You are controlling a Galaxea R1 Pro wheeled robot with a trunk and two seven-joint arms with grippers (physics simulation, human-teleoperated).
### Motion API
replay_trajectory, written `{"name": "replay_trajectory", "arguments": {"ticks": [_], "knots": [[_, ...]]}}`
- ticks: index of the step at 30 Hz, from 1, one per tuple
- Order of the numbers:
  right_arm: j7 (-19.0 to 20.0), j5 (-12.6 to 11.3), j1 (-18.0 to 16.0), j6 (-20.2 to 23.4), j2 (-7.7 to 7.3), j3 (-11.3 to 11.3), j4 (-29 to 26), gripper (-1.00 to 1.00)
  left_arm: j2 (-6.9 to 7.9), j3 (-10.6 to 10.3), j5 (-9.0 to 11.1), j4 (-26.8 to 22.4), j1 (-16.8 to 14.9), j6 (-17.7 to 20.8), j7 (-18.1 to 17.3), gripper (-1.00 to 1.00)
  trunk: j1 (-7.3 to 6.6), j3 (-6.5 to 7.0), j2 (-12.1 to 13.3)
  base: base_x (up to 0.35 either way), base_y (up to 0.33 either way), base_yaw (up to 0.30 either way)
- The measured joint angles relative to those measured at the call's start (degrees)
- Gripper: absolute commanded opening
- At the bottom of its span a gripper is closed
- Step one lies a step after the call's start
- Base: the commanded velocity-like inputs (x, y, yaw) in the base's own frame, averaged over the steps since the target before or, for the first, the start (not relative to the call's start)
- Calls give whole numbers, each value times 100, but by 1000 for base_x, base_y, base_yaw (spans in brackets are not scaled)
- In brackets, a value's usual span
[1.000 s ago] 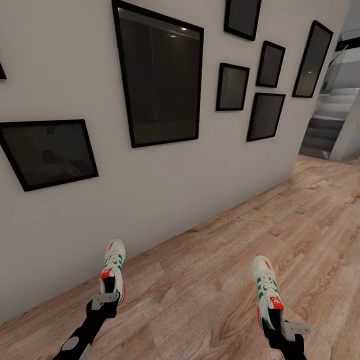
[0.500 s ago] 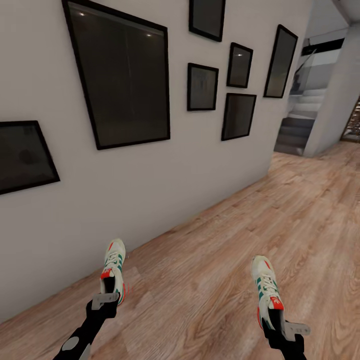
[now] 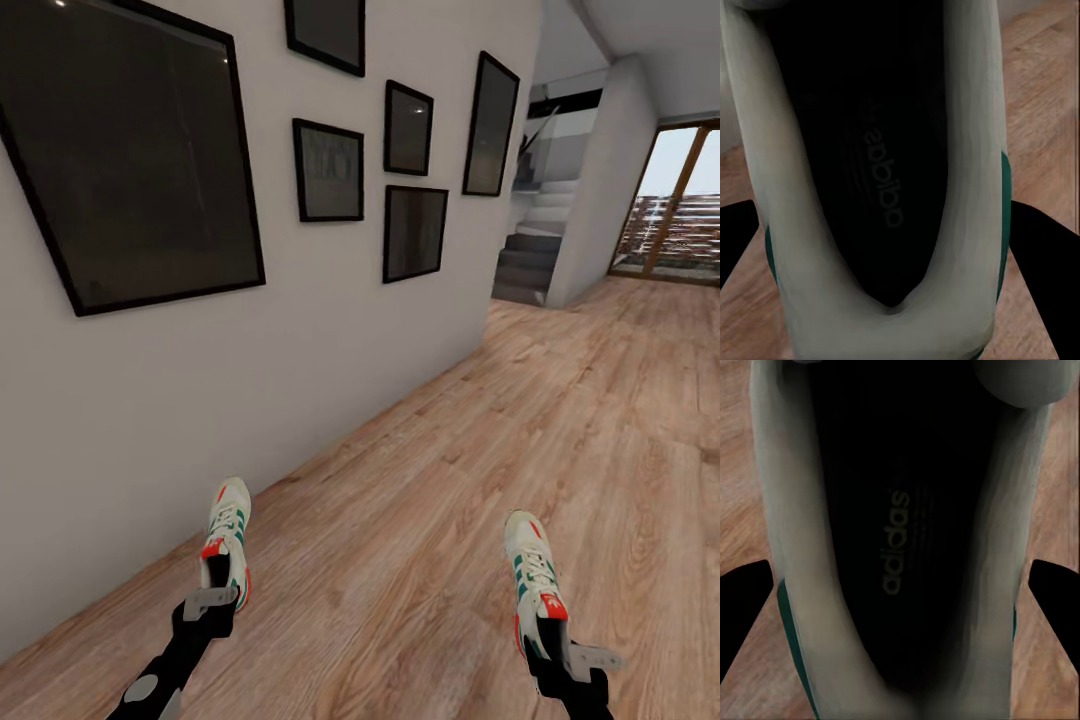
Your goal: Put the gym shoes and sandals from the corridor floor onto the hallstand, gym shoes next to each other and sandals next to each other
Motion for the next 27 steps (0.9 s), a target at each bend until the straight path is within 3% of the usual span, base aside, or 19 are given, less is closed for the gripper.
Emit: {"name": "replay_trajectory", "arguments": {"ticks": [14,27], "knots": [[6,18,0,1,8,2,1,-100,9,11,10,1,0,-62,-1,-100,3,0,0,41,-10,-298],[6,18,0,1,8,5,1,-100,9,20,18,74,0,-196,4,-100,-239,197,441,0,0,-300]]}}
